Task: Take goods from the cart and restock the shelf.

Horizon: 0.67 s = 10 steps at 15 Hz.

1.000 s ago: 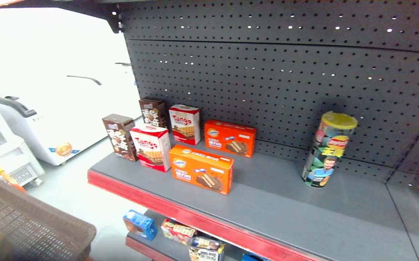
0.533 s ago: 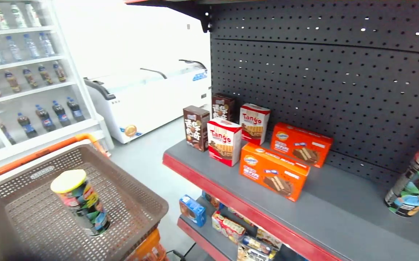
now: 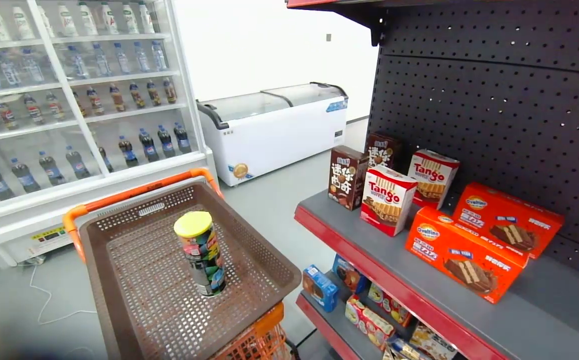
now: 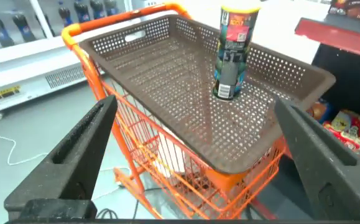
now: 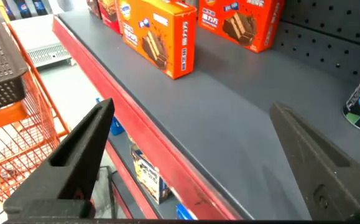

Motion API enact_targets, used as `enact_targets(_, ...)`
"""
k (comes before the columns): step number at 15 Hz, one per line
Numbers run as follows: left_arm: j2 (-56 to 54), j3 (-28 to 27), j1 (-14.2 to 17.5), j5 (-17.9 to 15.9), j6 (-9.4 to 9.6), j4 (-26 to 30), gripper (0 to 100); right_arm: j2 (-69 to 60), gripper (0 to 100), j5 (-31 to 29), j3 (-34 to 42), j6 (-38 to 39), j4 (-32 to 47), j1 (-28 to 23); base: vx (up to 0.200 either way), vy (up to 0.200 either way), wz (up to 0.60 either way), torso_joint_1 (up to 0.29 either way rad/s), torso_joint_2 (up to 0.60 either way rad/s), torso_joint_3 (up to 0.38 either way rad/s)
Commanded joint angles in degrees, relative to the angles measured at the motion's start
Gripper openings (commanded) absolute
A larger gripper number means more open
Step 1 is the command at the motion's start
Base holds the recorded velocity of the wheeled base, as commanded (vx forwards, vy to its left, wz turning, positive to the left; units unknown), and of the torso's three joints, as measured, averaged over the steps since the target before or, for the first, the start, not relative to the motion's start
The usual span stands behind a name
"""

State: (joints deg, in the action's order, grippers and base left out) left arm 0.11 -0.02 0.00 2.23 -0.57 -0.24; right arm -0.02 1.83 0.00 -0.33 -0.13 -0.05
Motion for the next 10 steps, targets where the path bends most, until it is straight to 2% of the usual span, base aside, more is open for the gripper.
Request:
enact_targets(1,0.1,-3.5,0.0,1.1,1.19,0.6,100,0.0,100,0.0,0.0,0.0,0.0,0.0,0.0,0.0,0.0,0.0,0.0,0.0)
enact_targets(2,0.1,-3.5,0.0,1.1,1.19,0.6,100,0.0,100,0.0,0.0,0.0,0.0,0.0,0.0,0.0,0.0,0.0,0.0,0.0)
enact_targets(3,5.3,-13.5,0.0,2.5,3.47,8.3,100,0.0,100,0.0,0.0,0.0,0.0,0.0,0.0,0.0,0.0,0.0,0.0,0.0)
enact_targets(6,19.8,-32.9,-0.4,2.5,4.88,25.6,100,0.0,100,0.0,0.0,0.0,0.0,0.0,0.0,0.0,0.0,0.0,0.0,0.0)
enact_targets(7,25.3,-35.0,-1.2,2.9,5.76,26.2,100,0.0,100,0.0,0.0,0.0,0.0,0.0,0.0,0.0,0.0,0.0,0.0,0.0)
enact_targets(8,29.9,-36.2,-3.3,4.3,6.2,25.6,100,0.0,100,0.0,0.0,0.0,0.0,0.0,0.0,0.0,0.0,0.0,0.0,0.0)
enact_targets(9,33.8,-37.3,-3.9,5.0,4.7,25.2,100,0.0,100,0.0,0.0,0.0,0.0,0.0,0.0,0.0,0.0,0.0,0.0,0.0)
enact_targets(10,37.8,-37.7,-6.5,5.2,2.95,24.3,100,0.0,100,0.0,0.0,0.0,0.0,0.0,0.0,0.0,0.0,0.0,0.0,0.0)
